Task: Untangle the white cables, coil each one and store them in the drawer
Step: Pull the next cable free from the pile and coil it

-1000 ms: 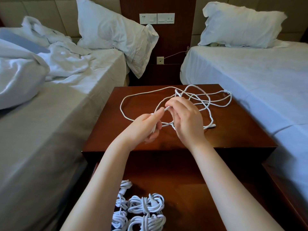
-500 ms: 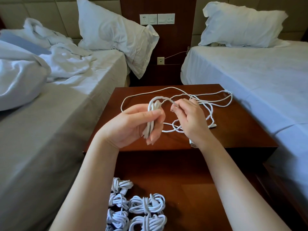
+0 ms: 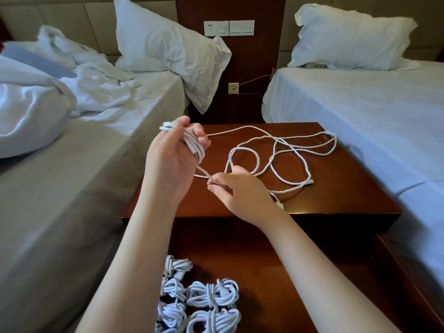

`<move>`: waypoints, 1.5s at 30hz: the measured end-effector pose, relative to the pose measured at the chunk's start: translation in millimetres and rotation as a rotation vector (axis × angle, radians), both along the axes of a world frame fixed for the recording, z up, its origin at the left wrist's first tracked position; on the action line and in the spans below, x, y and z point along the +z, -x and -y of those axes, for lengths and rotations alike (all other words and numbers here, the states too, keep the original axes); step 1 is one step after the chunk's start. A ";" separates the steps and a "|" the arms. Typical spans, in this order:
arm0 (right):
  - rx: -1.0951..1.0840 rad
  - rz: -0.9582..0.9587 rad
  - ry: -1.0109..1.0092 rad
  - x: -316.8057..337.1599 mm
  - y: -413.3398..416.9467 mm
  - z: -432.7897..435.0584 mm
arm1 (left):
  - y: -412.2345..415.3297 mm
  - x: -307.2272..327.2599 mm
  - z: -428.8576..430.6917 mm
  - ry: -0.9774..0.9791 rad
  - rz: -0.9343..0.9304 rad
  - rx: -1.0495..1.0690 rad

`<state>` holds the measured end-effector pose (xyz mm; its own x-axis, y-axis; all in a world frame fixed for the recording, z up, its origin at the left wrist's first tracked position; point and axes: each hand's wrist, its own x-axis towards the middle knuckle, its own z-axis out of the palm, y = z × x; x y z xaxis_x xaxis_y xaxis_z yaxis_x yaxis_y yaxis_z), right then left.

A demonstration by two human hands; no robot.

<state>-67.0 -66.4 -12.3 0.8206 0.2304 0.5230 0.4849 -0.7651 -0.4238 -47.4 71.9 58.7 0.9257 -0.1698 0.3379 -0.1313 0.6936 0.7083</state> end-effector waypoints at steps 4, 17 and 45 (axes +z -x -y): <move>-0.067 0.067 0.088 8.8 1.1 -2.2 | -2.6 -8.3 8.8 -0.116 0.020 0.398; -0.506 0.296 0.162 -2.6 -7.0 2.1 | -8.8 -33.3 13.3 -1.044 0.286 1.055; -0.355 0.376 -0.111 7.8 -15.4 42.1 | -6.1 -36.9 13.1 -1.512 0.255 0.383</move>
<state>-51.5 -108.5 -4.5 0.5895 -0.1012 0.8014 0.3383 -0.8700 -0.3586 -41.3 58.9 21.8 0.9386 -0.2597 0.2271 -0.3450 -0.7051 0.6196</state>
